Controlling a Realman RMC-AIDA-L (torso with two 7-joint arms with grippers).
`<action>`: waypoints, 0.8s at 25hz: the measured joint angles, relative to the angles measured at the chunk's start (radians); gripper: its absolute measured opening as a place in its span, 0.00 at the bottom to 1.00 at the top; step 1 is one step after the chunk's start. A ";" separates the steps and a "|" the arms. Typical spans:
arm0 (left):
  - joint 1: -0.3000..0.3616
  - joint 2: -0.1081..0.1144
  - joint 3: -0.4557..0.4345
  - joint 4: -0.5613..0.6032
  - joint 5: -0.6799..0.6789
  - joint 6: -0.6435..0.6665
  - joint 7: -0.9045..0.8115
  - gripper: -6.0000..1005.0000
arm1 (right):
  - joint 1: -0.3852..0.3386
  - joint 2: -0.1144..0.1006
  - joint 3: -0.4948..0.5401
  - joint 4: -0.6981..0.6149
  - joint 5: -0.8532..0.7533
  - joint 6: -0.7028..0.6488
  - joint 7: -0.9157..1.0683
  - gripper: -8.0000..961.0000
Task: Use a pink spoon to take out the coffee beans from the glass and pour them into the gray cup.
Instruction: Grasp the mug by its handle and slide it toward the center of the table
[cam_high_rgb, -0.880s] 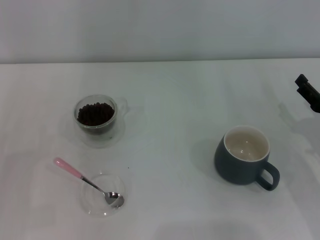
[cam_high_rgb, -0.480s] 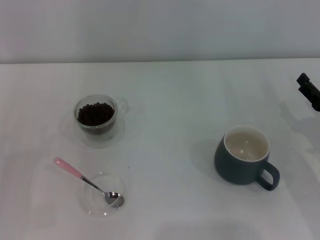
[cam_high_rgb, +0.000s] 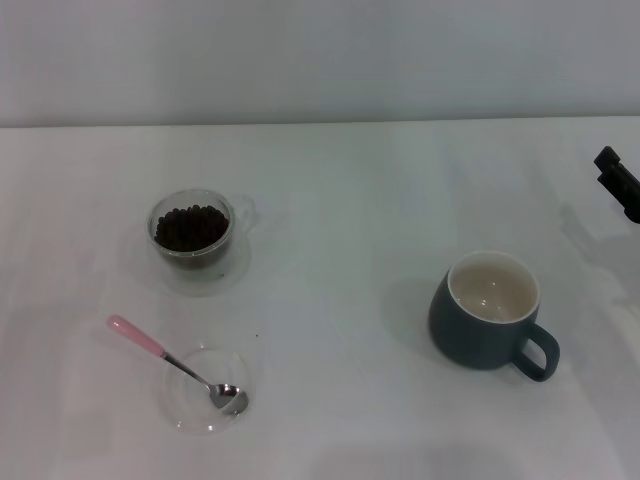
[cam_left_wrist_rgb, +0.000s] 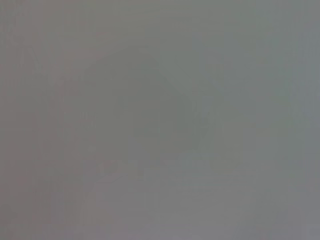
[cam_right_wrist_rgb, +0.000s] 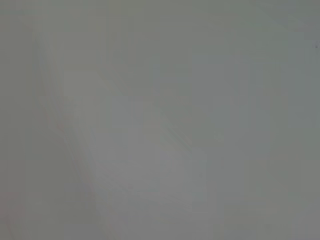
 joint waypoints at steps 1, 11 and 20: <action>0.000 0.000 0.000 -0.001 0.000 0.000 0.000 0.83 | 0.000 0.000 0.000 0.000 0.000 0.000 0.000 0.92; -0.001 0.002 0.000 -0.003 0.000 0.009 0.000 0.83 | 0.000 0.000 -0.008 -0.003 -0.003 0.000 0.007 0.92; 0.010 0.002 0.000 -0.004 0.004 0.003 -0.036 0.83 | -0.002 0.000 -0.009 0.000 -0.006 -0.028 0.009 0.91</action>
